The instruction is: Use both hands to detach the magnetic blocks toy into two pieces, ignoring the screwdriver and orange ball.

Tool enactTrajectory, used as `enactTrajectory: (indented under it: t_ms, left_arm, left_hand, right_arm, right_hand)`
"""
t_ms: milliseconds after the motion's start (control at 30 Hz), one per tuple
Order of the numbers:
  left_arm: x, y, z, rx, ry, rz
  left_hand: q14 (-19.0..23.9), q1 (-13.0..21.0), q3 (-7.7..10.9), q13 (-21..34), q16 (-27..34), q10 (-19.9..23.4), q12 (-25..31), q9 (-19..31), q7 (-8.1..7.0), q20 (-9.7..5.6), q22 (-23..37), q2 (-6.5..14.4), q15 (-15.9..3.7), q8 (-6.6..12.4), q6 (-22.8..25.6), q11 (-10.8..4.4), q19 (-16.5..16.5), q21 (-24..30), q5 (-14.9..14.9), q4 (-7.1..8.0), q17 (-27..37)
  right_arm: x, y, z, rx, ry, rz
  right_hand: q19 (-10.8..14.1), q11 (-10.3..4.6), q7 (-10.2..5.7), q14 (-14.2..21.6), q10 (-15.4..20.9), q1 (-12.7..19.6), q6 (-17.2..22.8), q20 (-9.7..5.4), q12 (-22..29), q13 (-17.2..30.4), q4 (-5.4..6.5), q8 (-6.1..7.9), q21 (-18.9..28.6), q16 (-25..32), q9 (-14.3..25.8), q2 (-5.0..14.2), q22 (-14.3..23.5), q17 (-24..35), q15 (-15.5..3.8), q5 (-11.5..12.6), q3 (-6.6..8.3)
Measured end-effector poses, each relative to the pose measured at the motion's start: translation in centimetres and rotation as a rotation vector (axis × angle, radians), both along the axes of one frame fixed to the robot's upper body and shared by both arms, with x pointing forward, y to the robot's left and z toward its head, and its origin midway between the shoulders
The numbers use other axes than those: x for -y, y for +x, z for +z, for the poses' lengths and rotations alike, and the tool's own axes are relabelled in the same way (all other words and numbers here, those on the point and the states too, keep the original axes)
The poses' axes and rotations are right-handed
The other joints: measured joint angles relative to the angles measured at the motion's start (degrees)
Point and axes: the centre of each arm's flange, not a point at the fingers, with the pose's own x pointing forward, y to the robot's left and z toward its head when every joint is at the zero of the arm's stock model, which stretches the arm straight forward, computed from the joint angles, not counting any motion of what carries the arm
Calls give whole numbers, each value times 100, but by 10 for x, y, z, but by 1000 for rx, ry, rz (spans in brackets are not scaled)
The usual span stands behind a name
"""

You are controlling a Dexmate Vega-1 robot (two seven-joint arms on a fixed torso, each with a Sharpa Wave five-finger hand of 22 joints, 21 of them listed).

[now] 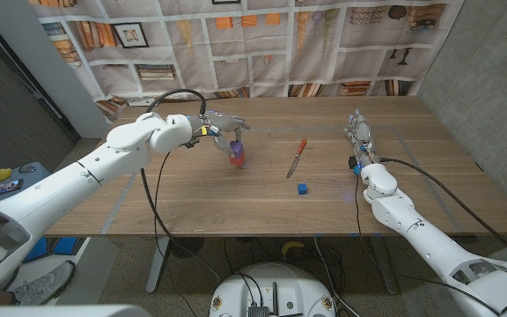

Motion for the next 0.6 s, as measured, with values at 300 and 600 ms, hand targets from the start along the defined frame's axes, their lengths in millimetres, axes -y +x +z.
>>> enactTrajectory:
  t_ms: [300, 600]
  left_arm:
    - [-3, -8, 6, -6, -100, -8]
    - [-7, -13, 7, -10, -189, -18]
  left_hand:
    - [31, -30, -31, 0, 0, 92, 0, 0, 62, -1, 0, 31, -31, 0, 62, -31, 61, 0, -1, 14, 0]
    - [136, -45, -56, 0, 0, 205, 0, 0, 112, 15, 30, 46, -31, 0, 110, -62, 106, 0, 23, 23, 1]
  right_arm:
    - [1, -3, 3, 4, -16, -1]
    - [2, -6, 7, 7, -36, -4]
  right_hand:
    - [0, 0, 0, 0, 0, 0, 0, 0, 0, 0, 0, 0, 0, 0, 0, 0, 0, 0, 0, 0, 0]
    - [0, 0, -32, 0, 0, 0, 32, 0, 1, 0, 0, 0, 0, 0, 0, 0, 0, 0, 0, 0, 0]
